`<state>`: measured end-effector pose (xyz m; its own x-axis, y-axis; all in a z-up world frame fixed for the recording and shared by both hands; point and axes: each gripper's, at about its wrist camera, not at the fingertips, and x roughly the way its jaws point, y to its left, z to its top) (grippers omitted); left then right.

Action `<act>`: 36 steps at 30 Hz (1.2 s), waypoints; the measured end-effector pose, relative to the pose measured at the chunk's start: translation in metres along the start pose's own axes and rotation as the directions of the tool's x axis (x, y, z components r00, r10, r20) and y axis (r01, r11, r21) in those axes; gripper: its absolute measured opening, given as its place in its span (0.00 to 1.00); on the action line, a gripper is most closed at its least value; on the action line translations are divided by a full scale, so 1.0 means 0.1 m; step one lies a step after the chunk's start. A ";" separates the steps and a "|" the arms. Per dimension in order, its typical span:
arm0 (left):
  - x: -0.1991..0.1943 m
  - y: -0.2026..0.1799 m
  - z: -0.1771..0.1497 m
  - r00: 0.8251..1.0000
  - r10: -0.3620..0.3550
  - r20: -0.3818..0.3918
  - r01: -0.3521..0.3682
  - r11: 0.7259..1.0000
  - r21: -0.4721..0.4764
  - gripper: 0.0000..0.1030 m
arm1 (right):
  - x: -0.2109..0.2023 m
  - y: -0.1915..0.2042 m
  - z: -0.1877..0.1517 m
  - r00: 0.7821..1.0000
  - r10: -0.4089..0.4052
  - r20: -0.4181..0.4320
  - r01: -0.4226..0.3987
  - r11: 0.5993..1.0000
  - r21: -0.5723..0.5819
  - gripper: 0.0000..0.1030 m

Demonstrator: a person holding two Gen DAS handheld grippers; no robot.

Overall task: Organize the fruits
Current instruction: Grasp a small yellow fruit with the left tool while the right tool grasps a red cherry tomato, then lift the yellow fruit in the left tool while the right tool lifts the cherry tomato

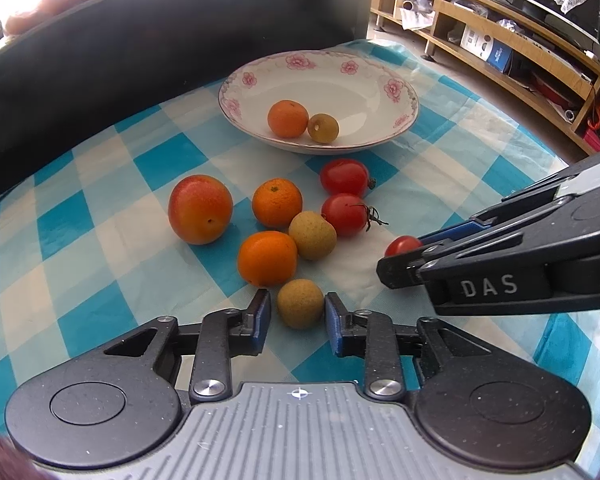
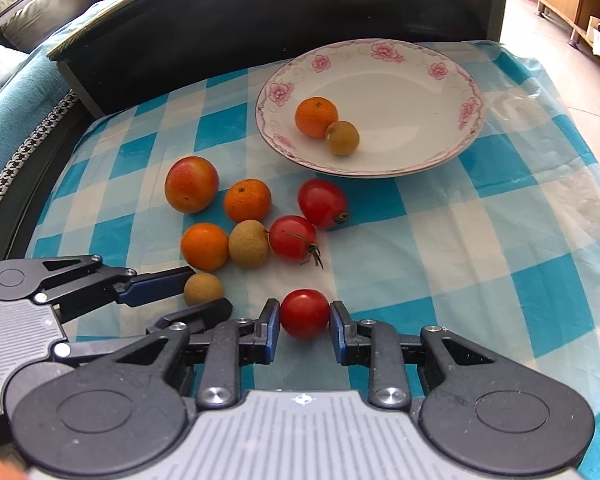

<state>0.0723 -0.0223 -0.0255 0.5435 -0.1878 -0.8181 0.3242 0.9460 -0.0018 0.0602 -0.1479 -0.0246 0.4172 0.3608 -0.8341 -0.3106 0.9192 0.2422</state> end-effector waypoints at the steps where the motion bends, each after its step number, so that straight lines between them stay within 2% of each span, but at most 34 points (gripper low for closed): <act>1: 0.00 0.00 0.00 1.000 -0.002 -0.001 0.002 1.000 -0.001 0.33 | -0.02 0.00 -0.01 1.000 -0.001 0.002 0.001 1.000 0.003 0.30; 11: -0.06 -0.02 0.02 1.000 -0.023 0.007 0.023 1.000 -0.011 0.32 | -0.17 0.00 -0.05 0.999 -0.018 0.030 0.017 1.000 0.019 0.30; 36: -0.14 0.02 0.13 0.999 -0.012 0.036 0.013 0.999 -0.036 0.32 | -0.25 0.03 -0.04 0.997 -0.056 0.049 0.057 0.998 -0.005 0.30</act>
<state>0.0748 -0.0214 -0.0064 0.5675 -0.2086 -0.7965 0.3031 0.9524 -0.0335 0.0452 -0.1546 -0.0049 0.4750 0.3157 -0.8214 -0.2912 0.9372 0.1919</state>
